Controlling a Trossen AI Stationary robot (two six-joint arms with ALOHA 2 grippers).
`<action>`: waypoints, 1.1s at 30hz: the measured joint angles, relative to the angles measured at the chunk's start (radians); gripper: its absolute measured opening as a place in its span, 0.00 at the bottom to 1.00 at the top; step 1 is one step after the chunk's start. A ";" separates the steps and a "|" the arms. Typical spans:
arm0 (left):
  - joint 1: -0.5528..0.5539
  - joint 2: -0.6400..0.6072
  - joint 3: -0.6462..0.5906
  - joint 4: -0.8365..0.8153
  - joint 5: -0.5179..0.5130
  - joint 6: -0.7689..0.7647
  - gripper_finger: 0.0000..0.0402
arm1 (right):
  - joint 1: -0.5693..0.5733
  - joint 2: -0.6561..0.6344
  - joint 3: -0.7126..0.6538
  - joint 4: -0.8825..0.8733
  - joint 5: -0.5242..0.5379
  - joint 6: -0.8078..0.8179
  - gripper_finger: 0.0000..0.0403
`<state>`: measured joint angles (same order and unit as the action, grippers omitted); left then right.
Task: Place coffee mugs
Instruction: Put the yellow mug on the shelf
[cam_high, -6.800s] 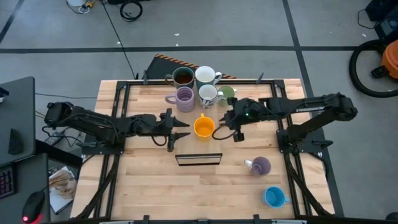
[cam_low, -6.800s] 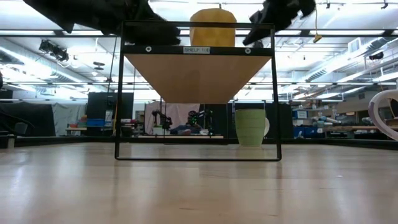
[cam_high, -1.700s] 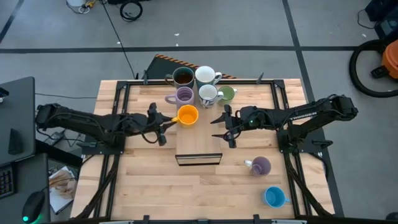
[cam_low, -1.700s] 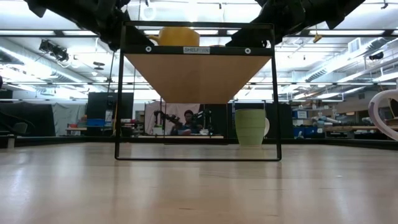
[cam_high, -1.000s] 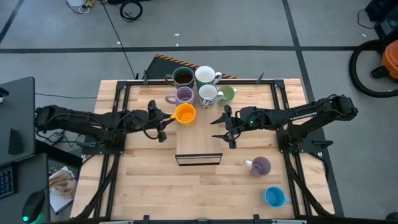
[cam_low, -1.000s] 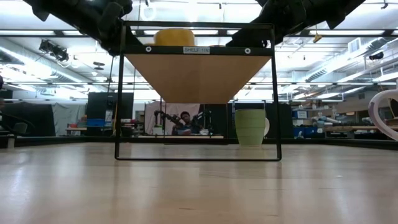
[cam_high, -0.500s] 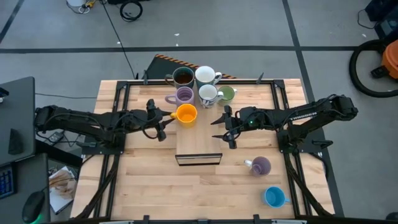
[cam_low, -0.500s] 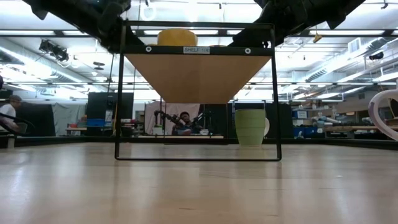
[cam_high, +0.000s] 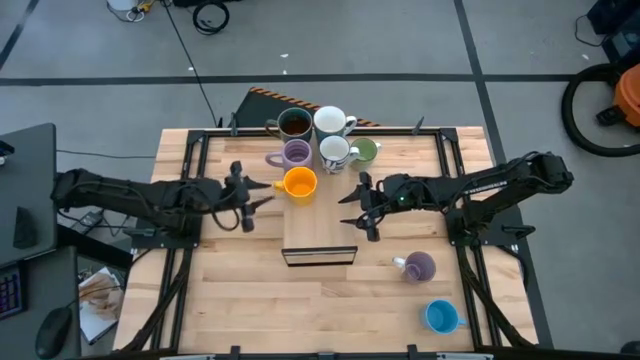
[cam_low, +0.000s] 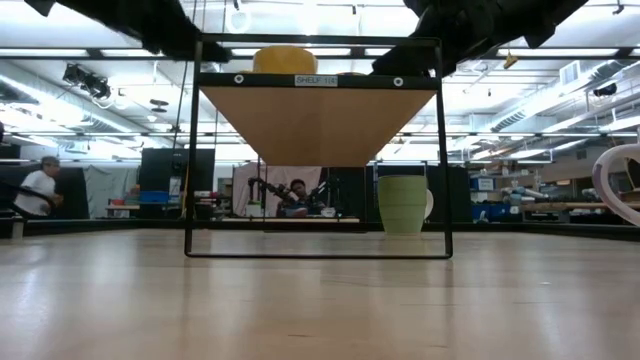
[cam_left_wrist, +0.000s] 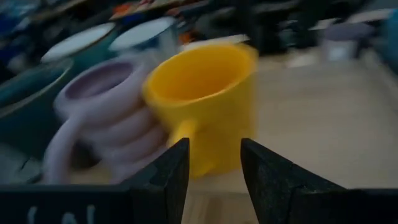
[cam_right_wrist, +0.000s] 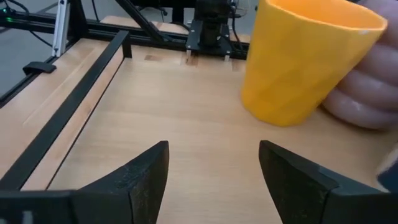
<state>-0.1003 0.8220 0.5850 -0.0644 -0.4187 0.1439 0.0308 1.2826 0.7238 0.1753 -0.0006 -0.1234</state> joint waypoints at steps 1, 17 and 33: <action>-0.020 0.001 0.000 0.015 0.009 0.023 0.38 | 0.001 0.012 0.000 0.015 0.000 -0.001 0.63; -0.162 0.279 0.000 0.297 0.027 -0.146 0.38 | -0.012 0.057 0.026 0.050 0.045 -0.023 0.61; -0.174 0.343 0.000 0.352 -0.057 -0.186 0.38 | 0.005 0.257 0.195 0.083 0.048 0.018 0.58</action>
<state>-0.2745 1.1652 0.5850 0.2878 -0.4755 -0.0416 0.0353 1.5401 0.9193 0.2580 0.0479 -0.1056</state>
